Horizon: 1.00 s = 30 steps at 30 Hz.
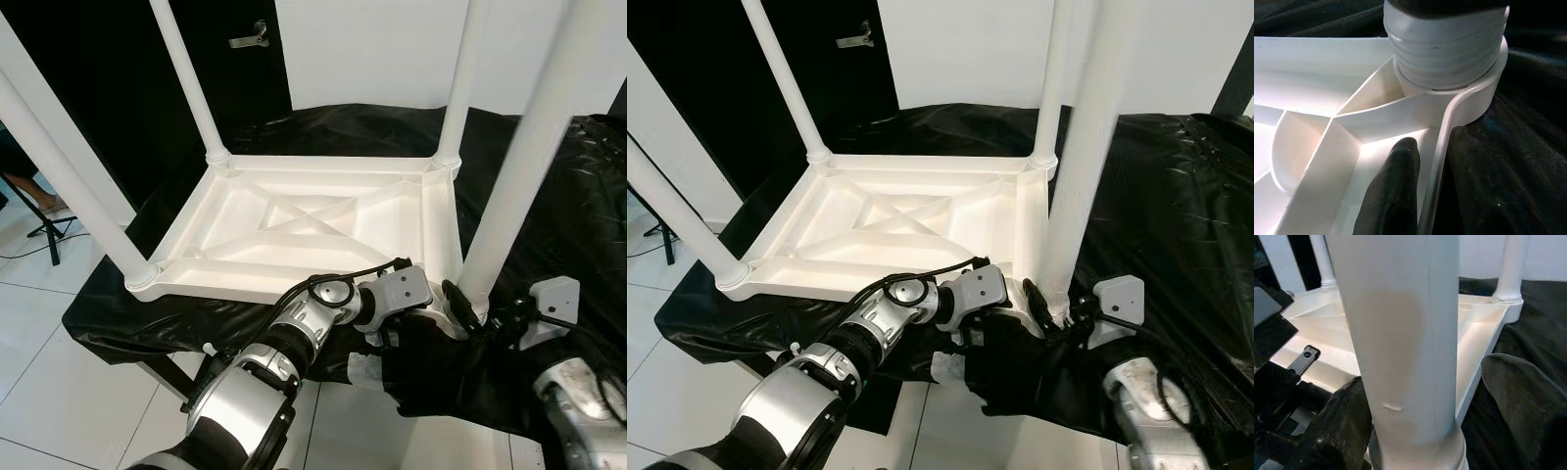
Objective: Building children table
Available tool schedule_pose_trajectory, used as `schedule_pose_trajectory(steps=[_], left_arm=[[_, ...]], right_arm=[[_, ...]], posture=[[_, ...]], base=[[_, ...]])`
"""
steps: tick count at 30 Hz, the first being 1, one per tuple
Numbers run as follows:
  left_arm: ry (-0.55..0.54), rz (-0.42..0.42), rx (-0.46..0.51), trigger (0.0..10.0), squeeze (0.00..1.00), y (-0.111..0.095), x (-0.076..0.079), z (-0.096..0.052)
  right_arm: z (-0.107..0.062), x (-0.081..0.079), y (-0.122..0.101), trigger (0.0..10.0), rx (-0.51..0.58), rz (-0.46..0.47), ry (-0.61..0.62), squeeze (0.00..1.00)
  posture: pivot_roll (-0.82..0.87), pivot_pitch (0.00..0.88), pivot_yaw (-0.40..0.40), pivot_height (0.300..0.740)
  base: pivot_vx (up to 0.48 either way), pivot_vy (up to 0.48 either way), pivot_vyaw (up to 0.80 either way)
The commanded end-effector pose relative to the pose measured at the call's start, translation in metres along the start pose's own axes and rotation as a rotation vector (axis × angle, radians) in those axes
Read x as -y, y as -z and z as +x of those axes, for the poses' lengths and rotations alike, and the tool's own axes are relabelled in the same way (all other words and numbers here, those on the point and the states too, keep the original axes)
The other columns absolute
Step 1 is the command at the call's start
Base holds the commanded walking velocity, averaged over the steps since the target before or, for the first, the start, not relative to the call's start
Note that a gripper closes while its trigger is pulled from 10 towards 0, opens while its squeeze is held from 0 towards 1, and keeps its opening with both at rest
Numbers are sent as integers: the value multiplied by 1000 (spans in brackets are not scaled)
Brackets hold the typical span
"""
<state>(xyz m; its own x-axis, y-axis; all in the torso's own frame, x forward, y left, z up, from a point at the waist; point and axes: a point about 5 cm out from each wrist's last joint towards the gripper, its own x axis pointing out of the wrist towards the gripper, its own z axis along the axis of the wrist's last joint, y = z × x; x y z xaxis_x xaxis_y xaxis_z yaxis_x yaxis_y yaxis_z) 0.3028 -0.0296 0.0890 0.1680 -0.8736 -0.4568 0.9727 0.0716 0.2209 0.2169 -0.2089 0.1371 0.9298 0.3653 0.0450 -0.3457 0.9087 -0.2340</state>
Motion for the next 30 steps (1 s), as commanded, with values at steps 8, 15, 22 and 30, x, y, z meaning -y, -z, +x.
schedule_pose_trajectory(steps=[8, 15, 22, 30], left_arm=[[-260, -109, -183, 10000, 0, 42, 16, 8], [-256, -113, -181, 10000, 0, 43, 18, 8], [-260, -116, -183, 10000, 0, 43, 17, 7], [-260, -113, -183, 10000, 0, 43, 16, 7]], right_arm=[[-3, 8, 2, 0, -29, -25, -91, 0], [-8, -3, 8, 0, -60, 50, -104, 0], [-10, -17, 16, 0, -77, 174, 109, 0], [-11, -26, 18, 0, -63, 124, 330, 0]], posture=[[14, 0, 77, 740], [19, 0, 72, 740], [24, 0, 71, 740], [31, 0, 76, 740]], base=[[0, 0, 0], [0, 0, 0], [0, 0, 0], [0, 0, 0]])
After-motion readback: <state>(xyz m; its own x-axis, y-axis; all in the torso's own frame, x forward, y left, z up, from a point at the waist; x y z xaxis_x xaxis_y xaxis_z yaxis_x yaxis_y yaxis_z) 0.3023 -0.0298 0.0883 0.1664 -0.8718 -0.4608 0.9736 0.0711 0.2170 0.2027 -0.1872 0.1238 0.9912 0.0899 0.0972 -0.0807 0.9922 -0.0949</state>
